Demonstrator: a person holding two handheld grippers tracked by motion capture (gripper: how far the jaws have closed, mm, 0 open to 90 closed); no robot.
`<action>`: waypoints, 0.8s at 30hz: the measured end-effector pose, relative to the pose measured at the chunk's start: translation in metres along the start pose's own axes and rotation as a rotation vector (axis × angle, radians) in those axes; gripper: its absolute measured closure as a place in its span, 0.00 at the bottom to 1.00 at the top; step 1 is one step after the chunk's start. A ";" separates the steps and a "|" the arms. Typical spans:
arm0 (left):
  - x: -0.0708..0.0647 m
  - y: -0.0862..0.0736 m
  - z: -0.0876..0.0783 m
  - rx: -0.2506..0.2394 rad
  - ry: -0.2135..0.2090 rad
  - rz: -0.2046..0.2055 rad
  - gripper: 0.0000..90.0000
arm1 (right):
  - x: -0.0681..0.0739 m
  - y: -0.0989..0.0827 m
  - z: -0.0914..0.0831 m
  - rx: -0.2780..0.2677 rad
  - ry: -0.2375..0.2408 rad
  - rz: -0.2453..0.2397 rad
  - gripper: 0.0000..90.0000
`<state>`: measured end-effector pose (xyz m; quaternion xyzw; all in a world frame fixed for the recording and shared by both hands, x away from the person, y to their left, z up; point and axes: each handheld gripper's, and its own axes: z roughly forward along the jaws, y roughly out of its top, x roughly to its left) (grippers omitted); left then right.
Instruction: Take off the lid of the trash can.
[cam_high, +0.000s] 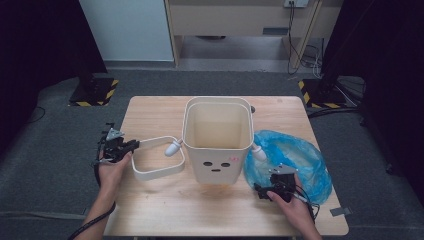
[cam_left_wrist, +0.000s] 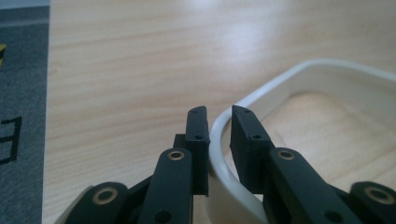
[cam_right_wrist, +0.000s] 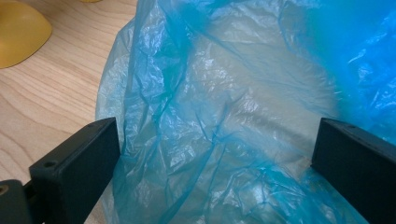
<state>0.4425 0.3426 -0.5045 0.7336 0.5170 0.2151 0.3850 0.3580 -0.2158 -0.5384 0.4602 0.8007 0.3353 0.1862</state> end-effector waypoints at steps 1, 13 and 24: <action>0.000 -0.001 0.000 0.001 -0.009 0.000 0.86 | 0.000 0.000 0.000 0.000 0.000 0.001 0.01; -0.007 -0.010 0.002 0.015 -0.013 0.039 0.86 | 0.000 0.000 0.000 0.000 0.000 0.000 0.01; -0.014 -0.012 0.004 0.065 -0.011 0.131 0.89 | 0.000 0.000 0.000 0.001 -0.005 0.002 0.01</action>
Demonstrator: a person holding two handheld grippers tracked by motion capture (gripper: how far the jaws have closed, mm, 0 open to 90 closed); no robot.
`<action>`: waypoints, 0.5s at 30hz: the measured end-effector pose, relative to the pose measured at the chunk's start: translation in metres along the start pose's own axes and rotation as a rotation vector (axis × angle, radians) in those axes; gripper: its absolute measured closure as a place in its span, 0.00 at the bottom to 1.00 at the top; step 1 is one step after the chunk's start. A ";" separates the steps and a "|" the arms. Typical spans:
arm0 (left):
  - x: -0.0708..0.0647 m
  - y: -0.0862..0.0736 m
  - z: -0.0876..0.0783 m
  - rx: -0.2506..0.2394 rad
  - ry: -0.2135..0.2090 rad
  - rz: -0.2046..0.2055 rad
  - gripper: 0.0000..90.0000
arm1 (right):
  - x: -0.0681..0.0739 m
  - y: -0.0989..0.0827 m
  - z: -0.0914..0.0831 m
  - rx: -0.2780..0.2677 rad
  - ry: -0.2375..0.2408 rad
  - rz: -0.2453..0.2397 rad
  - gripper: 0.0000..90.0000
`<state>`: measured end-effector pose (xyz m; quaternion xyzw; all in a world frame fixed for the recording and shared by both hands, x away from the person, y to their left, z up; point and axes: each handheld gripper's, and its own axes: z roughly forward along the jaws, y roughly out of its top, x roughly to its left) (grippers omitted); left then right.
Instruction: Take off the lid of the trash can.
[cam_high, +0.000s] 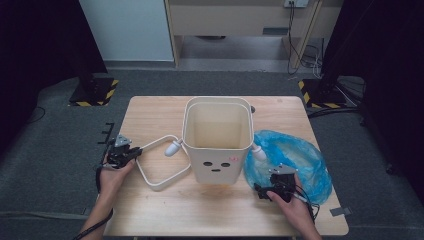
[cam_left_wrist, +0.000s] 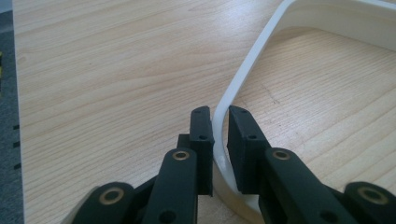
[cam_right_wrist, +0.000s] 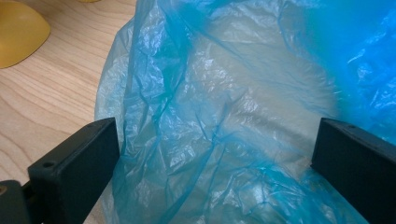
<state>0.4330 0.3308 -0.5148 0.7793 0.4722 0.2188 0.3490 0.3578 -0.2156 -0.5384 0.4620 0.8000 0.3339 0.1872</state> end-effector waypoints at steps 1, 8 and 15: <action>0.000 0.000 0.000 0.000 -0.001 -0.001 0.87 | 0.000 0.000 0.000 0.000 -0.001 0.001 0.01; 0.001 0.007 -0.012 -0.033 0.019 -0.043 0.51 | 0.000 0.000 0.000 0.000 -0.001 0.001 0.01; -0.013 0.029 -0.015 -0.047 -0.019 -0.045 0.17 | 0.000 0.000 0.000 0.002 -0.001 0.004 0.01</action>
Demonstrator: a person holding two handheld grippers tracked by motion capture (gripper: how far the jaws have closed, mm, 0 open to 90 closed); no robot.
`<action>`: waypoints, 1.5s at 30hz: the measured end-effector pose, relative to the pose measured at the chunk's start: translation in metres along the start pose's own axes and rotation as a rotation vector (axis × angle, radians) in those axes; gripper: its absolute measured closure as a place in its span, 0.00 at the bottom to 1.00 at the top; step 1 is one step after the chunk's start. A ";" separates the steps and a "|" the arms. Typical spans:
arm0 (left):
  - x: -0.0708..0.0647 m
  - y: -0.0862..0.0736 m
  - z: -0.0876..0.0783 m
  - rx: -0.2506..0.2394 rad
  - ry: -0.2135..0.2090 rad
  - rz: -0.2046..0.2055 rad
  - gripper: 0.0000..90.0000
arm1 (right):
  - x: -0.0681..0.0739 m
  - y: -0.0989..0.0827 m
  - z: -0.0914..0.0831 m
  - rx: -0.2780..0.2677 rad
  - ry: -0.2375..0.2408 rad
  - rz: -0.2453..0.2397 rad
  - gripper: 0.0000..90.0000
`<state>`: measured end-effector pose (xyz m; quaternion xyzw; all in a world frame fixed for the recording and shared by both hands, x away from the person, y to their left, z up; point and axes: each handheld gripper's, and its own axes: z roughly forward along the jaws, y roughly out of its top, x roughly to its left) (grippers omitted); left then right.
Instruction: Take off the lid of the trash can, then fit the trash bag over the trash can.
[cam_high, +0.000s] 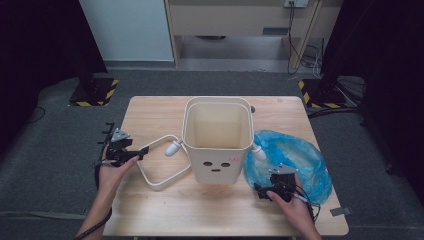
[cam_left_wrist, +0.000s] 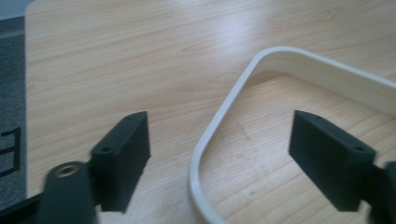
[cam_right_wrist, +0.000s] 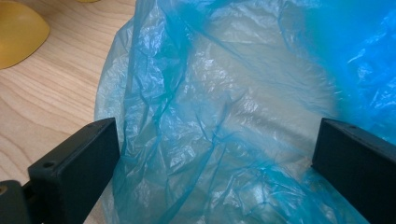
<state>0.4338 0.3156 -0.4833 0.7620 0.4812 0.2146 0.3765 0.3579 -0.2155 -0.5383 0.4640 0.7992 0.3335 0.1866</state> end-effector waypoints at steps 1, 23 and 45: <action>-0.003 0.002 0.002 0.002 -0.004 0.005 0.13 | 0.000 0.000 0.000 0.001 -0.001 0.004 0.01; -0.027 -0.005 0.006 -0.017 -0.029 -0.026 0.06 | -0.013 0.019 -0.029 -0.038 0.005 -0.024 0.06; -0.034 -0.005 0.009 -0.018 -0.017 0.011 0.07 | -0.068 0.068 -0.049 -0.037 -0.007 0.012 0.30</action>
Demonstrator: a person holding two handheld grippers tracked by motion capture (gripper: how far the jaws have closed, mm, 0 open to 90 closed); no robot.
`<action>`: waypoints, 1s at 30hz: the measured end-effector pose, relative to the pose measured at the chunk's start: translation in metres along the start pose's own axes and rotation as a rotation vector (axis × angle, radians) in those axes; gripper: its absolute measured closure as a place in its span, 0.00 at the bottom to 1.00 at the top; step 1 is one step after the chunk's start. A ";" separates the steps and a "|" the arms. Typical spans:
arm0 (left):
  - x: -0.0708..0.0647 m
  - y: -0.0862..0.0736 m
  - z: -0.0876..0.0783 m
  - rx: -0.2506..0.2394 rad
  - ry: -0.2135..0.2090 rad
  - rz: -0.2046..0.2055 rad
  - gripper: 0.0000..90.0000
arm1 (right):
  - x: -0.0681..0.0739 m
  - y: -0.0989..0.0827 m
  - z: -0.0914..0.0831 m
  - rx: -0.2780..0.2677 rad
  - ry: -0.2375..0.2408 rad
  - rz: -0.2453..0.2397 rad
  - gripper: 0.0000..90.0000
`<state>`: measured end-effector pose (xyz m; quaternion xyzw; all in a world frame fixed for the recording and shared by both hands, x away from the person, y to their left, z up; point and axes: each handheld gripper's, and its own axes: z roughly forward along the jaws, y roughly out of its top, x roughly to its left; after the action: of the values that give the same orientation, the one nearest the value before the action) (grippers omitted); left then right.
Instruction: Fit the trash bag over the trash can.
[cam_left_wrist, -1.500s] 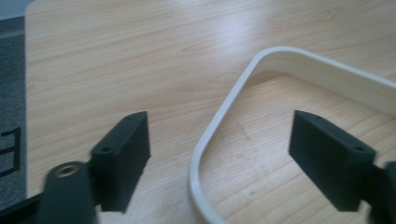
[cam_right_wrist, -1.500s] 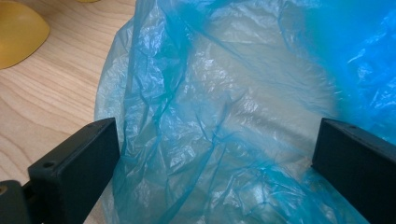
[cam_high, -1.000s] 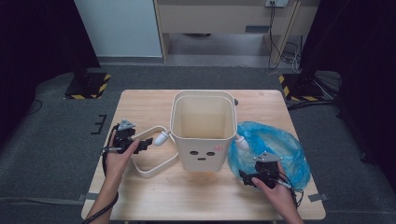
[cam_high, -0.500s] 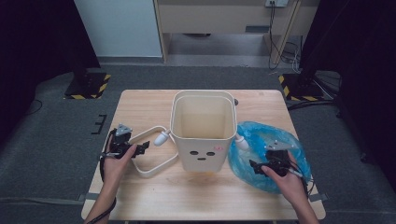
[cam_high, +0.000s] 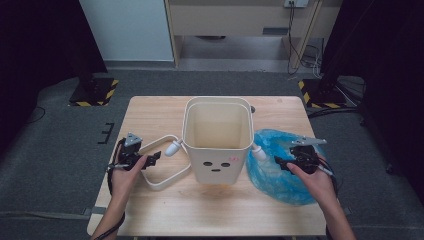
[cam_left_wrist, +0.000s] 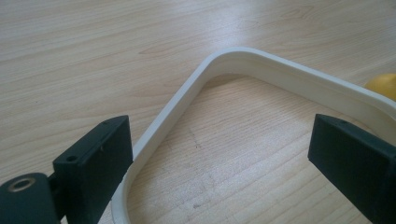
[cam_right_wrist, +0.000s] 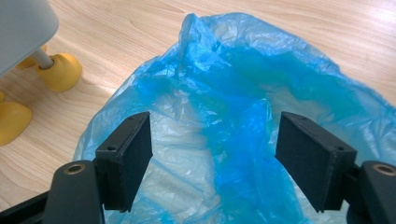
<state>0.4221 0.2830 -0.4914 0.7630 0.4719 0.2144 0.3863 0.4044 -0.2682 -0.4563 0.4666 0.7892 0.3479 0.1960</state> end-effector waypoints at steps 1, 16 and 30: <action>0.000 0.000 0.000 0.003 -0.001 0.004 0.07 | 0.000 0.001 0.000 0.002 -0.003 -0.005 0.30; -0.001 -0.002 0.002 0.009 0.009 0.021 0.08 | -0.024 -0.019 0.052 0.147 -0.040 0.031 0.49; 0.002 -0.003 -0.001 0.001 0.021 0.013 0.08 | -0.022 -0.028 0.061 0.138 0.005 -0.001 0.95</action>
<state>0.4204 0.2861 -0.4934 0.7640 0.4711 0.2246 0.3795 0.4369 -0.2744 -0.5183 0.4778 0.8120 0.2936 0.1617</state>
